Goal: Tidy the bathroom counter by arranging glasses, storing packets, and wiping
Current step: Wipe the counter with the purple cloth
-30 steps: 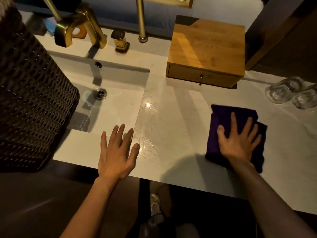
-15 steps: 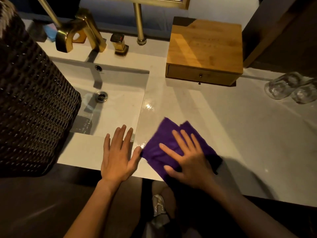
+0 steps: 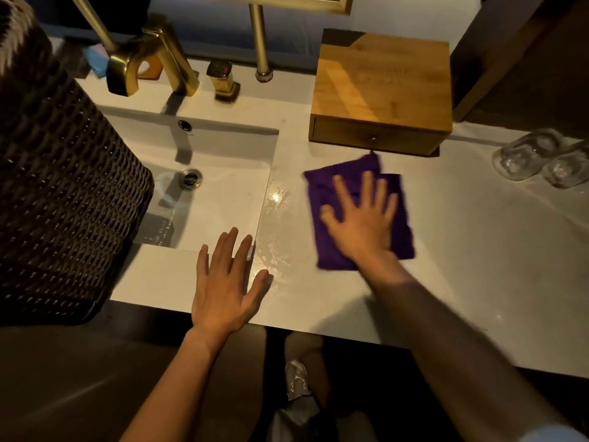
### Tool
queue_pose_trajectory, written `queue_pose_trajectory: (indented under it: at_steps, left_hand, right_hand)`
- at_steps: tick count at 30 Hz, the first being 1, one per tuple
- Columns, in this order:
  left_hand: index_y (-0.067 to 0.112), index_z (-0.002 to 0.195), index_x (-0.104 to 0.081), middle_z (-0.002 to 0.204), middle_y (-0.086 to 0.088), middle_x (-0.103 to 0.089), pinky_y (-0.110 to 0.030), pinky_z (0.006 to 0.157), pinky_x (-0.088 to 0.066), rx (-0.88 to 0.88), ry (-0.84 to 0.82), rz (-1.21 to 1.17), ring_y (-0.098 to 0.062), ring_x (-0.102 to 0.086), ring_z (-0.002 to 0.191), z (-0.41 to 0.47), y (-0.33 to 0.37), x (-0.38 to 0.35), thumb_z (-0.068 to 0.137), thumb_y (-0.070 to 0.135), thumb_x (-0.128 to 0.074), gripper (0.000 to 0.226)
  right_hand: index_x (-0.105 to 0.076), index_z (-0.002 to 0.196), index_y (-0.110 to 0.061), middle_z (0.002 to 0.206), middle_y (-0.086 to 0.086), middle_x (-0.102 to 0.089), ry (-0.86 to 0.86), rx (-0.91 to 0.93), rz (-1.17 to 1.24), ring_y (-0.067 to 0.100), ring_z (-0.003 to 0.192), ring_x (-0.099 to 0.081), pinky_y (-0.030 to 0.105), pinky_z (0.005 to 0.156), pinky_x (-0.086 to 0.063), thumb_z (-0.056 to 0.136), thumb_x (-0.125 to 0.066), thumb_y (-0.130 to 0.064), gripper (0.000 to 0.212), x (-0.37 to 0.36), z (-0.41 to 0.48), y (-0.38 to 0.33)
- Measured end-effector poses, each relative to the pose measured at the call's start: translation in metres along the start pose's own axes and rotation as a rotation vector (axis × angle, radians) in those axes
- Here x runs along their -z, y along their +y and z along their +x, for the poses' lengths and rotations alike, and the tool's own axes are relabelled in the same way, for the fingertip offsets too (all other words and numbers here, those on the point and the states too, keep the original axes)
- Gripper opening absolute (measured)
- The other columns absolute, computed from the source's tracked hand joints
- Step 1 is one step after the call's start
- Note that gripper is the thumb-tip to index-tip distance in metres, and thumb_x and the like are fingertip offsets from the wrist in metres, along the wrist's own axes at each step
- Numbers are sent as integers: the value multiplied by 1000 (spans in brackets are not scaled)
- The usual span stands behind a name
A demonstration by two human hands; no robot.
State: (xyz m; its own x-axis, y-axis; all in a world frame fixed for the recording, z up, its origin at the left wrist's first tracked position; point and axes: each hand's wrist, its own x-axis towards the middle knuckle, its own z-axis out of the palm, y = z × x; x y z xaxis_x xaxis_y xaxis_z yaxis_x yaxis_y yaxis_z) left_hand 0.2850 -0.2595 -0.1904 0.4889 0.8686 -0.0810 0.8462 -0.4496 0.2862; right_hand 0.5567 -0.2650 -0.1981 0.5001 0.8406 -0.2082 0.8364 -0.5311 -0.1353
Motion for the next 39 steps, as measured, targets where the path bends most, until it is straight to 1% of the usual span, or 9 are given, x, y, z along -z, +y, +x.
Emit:
queue_pose_trajectory:
  at_steps: [4, 7, 12, 16, 19, 22, 28, 34, 39]
  left_hand:
    - [15, 150, -36, 161, -10, -30, -55, 120, -20, -25, -1, 22, -25, -28, 149, -1, -2, -1, 95, 65, -16, 76]
    - [15, 146, -40, 158, -9, -33, -55, 120, -19, -34, -6, 51, -26, -31, 148, -3, -1, -1, 97, 60, -23, 69]
    - [19, 144, -43, 157, -5, -35, -50, 120, -18, -72, -40, 49, -22, -30, 148, -20, 19, 0, 99, 56, -22, 62]
    - [21, 145, -42, 155, -2, -35, -41, 122, -14, -88, -54, 50, -18, -32, 145, -35, 48, -1, 101, 49, -28, 55]
    - [21, 145, -44, 154, -3, -37, -43, 123, -19, -94, -70, 52, -20, -36, 143, -44, 65, -4, 101, 48, -29, 54]
    - [21, 143, -47, 152, -4, -40, -45, 120, -24, -67, -68, 52, -22, -41, 139, -52, 74, -10, 100, 48, -30, 53]
    - [21, 142, -48, 150, -5, -41, -44, 116, -26, -2, -53, 83, -23, -41, 139, -67, 82, -15, 99, 50, -33, 54]
    - [24, 149, -38, 157, -4, -31, -47, 122, -22, 44, -90, 93, -23, -30, 147, -73, 84, -23, 99, 53, -29, 59]
    - [24, 147, -40, 156, -3, -31, -47, 120, -26, 53, -92, 59, -22, -31, 145, -72, 88, -18, 99, 56, -28, 59]
  right_hand:
    - [-8, 153, -50, 167, 8, 5, -84, 473, -40, 35, 153, 10, 58, 121, 1, 90, -28, -72, 70, -17, -73, -34]
    - [-3, 151, -55, 167, 2, 14, -154, 611, -58, 27, 153, 17, 51, 123, 7, 90, -28, -73, 69, -18, -107, 18]
    - [-15, 152, -53, 168, 4, 0, -48, 414, -31, 27, 155, 2, 52, 123, -8, 89, -38, -70, 69, -8, -114, 137]
    - [-16, 153, -49, 167, 6, -2, 9, 99, 5, 30, 154, -2, 52, 124, -5, 89, -32, -70, 70, 5, -101, 220]
    - [-15, 154, -47, 167, 8, -4, 49, -94, 53, 31, 153, -3, 54, 123, -4, 88, -28, -72, 71, 9, -91, 261]
    - [-15, 153, -48, 167, 10, -5, 80, -201, 87, 33, 153, -4, 56, 123, -3, 88, -27, -73, 71, 12, -82, 283]
    - [-12, 155, -45, 167, 11, -3, 92, -309, 140, 34, 153, -1, 56, 123, 0, 89, -28, -74, 73, 15, -75, 306]
    - [-11, 155, -43, 167, 11, 0, 79, -327, 118, 35, 153, 0, 56, 123, 1, 89, -27, -74, 74, 16, -73, 305]
    - [-9, 156, -43, 167, 12, 3, 45, -319, 126, 35, 153, 3, 55, 122, 4, 91, -30, -72, 74, 20, -72, 305]
